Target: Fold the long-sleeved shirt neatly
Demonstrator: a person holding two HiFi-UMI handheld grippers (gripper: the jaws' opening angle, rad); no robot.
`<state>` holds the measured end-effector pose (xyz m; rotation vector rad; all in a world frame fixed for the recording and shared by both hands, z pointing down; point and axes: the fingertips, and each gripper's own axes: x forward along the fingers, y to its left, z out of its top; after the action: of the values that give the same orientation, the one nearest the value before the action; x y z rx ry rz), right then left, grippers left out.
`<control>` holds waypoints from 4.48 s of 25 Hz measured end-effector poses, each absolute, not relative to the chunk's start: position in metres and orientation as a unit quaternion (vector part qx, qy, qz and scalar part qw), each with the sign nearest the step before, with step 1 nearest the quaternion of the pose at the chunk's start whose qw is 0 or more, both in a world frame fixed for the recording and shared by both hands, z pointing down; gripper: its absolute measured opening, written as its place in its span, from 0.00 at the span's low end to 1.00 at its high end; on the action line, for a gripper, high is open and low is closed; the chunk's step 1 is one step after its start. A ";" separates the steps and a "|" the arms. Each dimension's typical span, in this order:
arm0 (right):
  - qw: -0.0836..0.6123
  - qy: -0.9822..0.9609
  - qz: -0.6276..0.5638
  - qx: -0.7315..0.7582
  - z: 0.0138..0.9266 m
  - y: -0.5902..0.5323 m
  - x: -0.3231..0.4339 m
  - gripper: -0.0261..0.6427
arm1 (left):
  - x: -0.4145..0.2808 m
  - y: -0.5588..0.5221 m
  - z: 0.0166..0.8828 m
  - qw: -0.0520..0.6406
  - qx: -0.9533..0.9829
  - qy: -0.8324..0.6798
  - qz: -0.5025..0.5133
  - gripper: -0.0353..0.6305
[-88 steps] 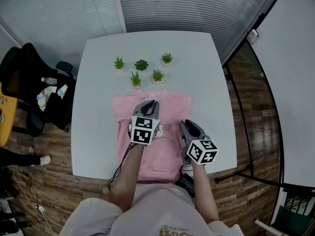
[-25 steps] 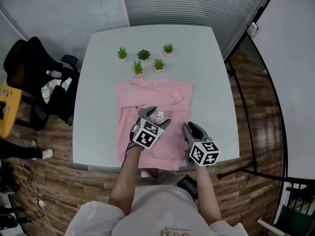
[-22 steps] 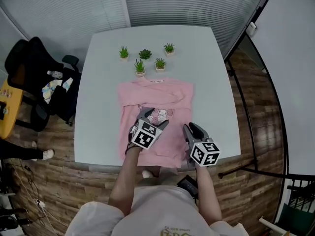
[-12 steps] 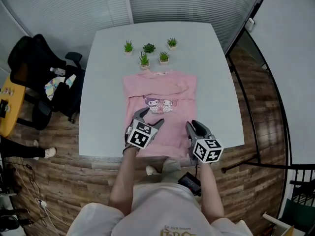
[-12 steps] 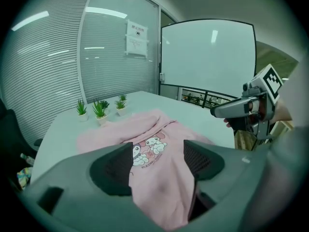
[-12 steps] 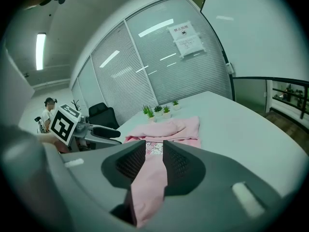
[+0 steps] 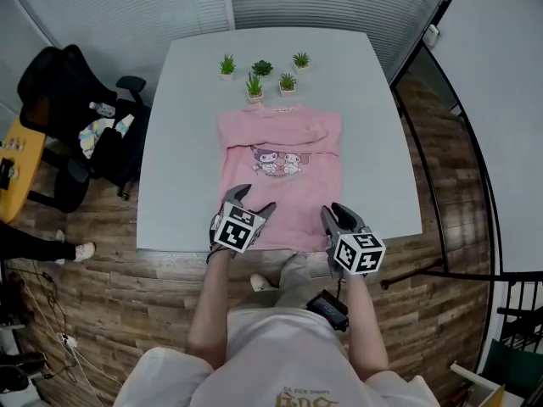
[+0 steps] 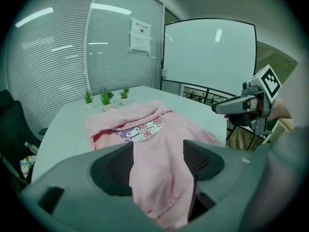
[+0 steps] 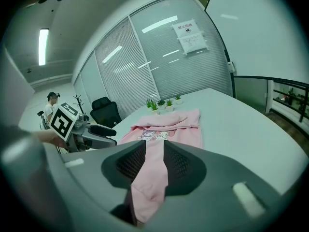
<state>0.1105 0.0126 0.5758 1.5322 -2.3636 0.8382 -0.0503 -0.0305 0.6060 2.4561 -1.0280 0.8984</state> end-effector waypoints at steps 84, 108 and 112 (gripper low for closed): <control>0.224 -0.816 0.224 0.483 0.594 0.074 0.129 0.08 | -0.138 0.061 0.622 0.273 0.821 -0.329 0.378 0.08; 0.167 -0.830 0.194 0.495 0.507 0.084 0.128 0.08 | -0.151 0.061 0.530 0.218 0.854 -0.323 0.344 0.08; 0.166 -0.831 0.190 0.495 0.500 0.089 0.126 0.08 | -0.154 0.063 0.523 0.219 0.859 -0.320 0.333 0.08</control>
<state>0.1261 0.0887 0.4997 1.4106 -2.3668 0.5404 -0.1541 0.0631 0.5226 2.3784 -0.8860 0.9221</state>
